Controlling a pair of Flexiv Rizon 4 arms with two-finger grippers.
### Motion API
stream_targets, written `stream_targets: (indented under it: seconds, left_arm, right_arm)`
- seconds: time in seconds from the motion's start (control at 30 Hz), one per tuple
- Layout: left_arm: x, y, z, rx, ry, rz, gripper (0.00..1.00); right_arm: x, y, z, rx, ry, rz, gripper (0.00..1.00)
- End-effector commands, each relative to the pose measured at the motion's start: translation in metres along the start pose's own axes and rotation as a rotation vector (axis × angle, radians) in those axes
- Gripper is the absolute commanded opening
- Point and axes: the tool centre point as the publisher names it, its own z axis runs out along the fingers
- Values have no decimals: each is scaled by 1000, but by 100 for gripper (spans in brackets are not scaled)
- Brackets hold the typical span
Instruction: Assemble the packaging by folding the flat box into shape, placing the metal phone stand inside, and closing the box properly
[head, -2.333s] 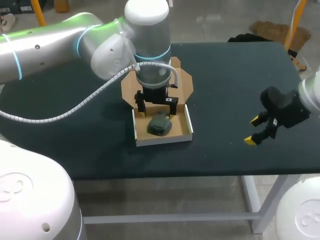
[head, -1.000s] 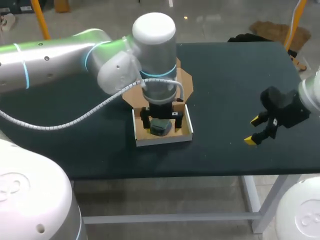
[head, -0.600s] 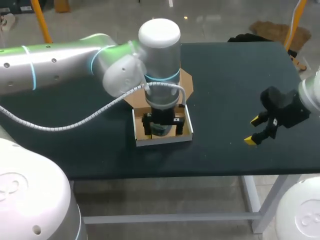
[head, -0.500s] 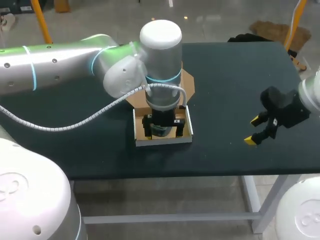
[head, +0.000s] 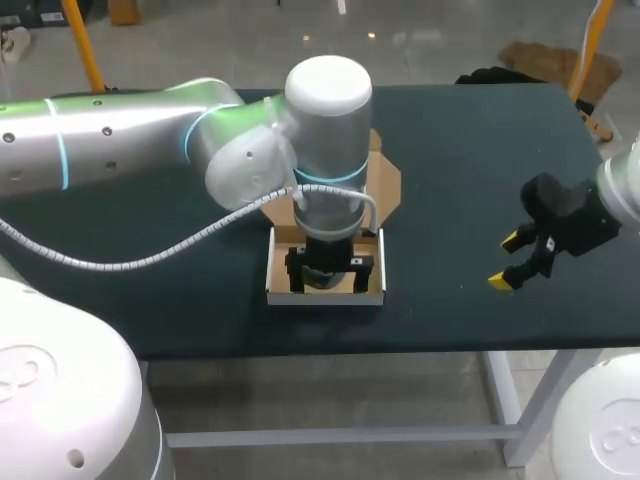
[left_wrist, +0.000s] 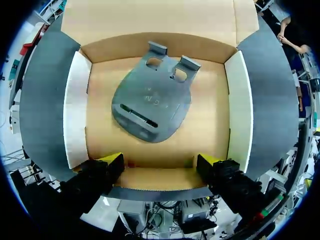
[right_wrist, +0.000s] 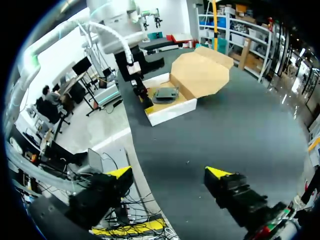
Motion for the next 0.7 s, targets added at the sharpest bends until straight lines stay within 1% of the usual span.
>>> stream_targets:
  seconds: [0.03, 0.4, 0.53, 0.7]
  left_arm:
    - [-2, 8, -1, 6, -2, -13, 100]
    - [-1, 24, -2, -1, 2, -20, 100]
    - [0, 27, -3, 3, 0, -19, 100]
    - [0, 28, -11, 29, -9, -34, 100]
  right_arm:
    - [0, 0, -2, -2, 2, 0, 100]
    - [0, 0, -2, -2, 2, 0, 100]
    - [0, 0, -2, -2, 2, 0, 100]
    - [0, 0, -2, -2, 2, 0, 100]
